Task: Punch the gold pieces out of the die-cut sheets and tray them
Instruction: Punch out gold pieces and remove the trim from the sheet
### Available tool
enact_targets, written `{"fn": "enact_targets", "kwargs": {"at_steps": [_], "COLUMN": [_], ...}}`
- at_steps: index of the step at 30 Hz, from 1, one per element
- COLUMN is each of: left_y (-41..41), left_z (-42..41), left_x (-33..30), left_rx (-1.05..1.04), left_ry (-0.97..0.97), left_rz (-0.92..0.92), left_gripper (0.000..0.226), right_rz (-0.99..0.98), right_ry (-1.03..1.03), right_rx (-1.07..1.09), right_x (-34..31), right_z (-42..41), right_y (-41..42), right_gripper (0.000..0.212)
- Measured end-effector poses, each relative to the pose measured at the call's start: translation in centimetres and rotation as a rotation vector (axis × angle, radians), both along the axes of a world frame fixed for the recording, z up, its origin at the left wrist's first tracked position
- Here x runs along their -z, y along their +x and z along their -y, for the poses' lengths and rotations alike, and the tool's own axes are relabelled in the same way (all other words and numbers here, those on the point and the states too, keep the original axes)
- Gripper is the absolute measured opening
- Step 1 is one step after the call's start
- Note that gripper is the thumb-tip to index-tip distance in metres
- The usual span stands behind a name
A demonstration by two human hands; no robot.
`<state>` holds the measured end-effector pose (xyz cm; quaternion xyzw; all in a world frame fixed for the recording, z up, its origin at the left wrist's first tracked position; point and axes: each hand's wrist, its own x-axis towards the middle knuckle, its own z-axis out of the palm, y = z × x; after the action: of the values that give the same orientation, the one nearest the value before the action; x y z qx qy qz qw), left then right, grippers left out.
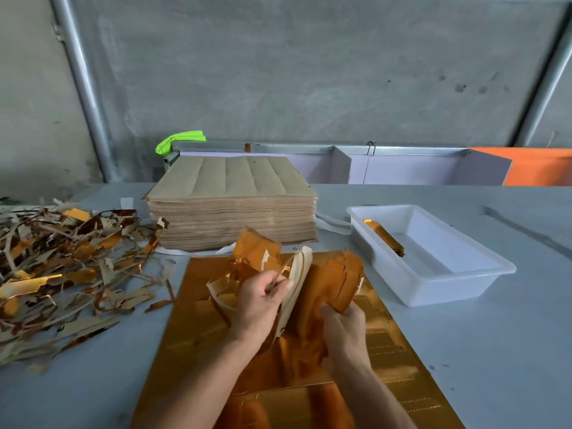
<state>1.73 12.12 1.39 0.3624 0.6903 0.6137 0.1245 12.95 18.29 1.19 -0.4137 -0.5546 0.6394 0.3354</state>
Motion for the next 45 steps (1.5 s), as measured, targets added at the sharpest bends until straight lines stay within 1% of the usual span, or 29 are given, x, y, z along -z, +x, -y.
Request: {"fn": "enact_targets", "kwargs": {"at_steps": [3,4,6,8,10,12,14,15,16,17,18,19,20,22,23,24,26,30,32,33,35,38,40,43,45], "left_y": [0.5,0.5,0.4,0.5,0.7,1.3,1.8,2.0,2.0,2.0,1.8,1.6,1.3,0.9,0.8,0.8,0.7,0.3,0.1,0.1,0.2,0.1,0.1,0.3,0.4], "left_z": [-0.2,-0.3,-0.3,-0.5,-0.7,-0.9,-0.9,-1.0,-1.2,-1.3,-1.4,-1.4,-1.3,-1.1,-1.0,-0.9,-0.9,-0.9,-0.9,-0.9,-0.8,-0.8,-0.7,-0.5,-0.4], "left_x": [0.9,1.0,0.9,0.2,-0.6,-1.5,-2.3,-2.5,-2.6,-2.7,-2.8,-2.8,-2.7,-2.6,-2.5,-2.4,-2.1,-1.8,-1.7,-1.7,-1.7,-1.4,-1.5,-1.5,-1.2], "left_rx": [0.074,0.09,0.141,0.18,0.165,0.092,-0.022,-0.07,-0.102,-0.117,-0.116,-0.091,-0.043,0.05,0.063,0.054,0.033,0.0,-0.006,-0.003,0.017,0.086,0.162,0.275,0.325], "left_ry": [-0.084,-0.108,-0.176,-0.251,-0.272,-0.287,-0.309,-0.318,-0.32,-0.327,-0.333,-0.323,-0.3,-0.216,-0.184,-0.175,-0.158,-0.075,-0.088,-0.104,-0.146,-0.192,-0.209,-0.155,-0.17], "left_rz": [0.067,0.07,0.026,-0.121,-0.298,-0.452,-0.562,-0.597,-0.629,-0.641,-0.625,-0.579,-0.483,-0.215,-0.125,-0.094,-0.079,-0.015,-0.064,-0.116,-0.225,-0.267,-0.196,0.012,0.003], "left_gripper": [0.005,0.007,0.024,0.039,0.045,0.05,0.062,0.064,0.058,0.048,0.041,0.04,0.042,0.044,0.043,0.041,0.035,0.012,0.004,0.005,0.017,0.027,0.029,0.031,0.033], "right_rz": [-0.017,-0.018,0.007,0.049,0.084,0.101,0.121,0.12,0.112,0.104,0.098,0.09,0.081,0.052,0.038,0.026,-0.002,-0.053,-0.077,-0.093,-0.122,-0.138,-0.133,-0.143,-0.155], "right_ry": [0.01,0.031,0.094,0.176,0.263,0.347,0.426,0.442,0.435,0.41,0.371,0.32,0.263,0.148,0.104,0.072,0.01,-0.053,-0.068,-0.081,-0.11,-0.141,-0.142,-0.166,-0.181], "right_rx": [0.001,-0.004,-0.024,-0.042,-0.056,-0.054,-0.047,-0.047,-0.053,-0.062,-0.071,-0.074,-0.065,-0.035,-0.027,-0.024,-0.028,-0.047,-0.057,-0.072,-0.095,-0.078,-0.057,-0.03,-0.014], "right_x": [0.4,0.5,0.8,1.2,1.4,1.2,1.0,0.9,0.8,0.7,0.7,0.6,0.6,0.6,0.6,0.5,0.4,0.5,0.6,0.6,0.5,0.5,0.5,0.5,0.6], "right_z": [0.0,-0.1,0.2,0.4,0.7,0.8,0.9,1.0,1.0,1.1,1.1,1.1,1.0,0.6,0.5,0.3,0.3,0.1,0.0,0.0,0.0,-0.4,-0.7,-1.2,-1.5], "right_y": [-0.5,-0.6,-0.6,-0.7,-0.9,-1.1,-1.3,-1.5,-1.6,-1.8,-1.8,-1.8,-1.8,-1.6,-1.6,-1.6,-1.6,-1.7,-1.7,-1.7,-1.7,-1.8,-1.7,-1.4,-1.2], "right_gripper": [0.016,0.016,0.017,0.019,0.02,0.02,0.019,0.018,0.017,0.016,0.015,0.015,0.015,0.017,0.017,0.018,0.019,0.021,0.021,0.022,0.024,0.027,0.029,0.033,0.034]}}
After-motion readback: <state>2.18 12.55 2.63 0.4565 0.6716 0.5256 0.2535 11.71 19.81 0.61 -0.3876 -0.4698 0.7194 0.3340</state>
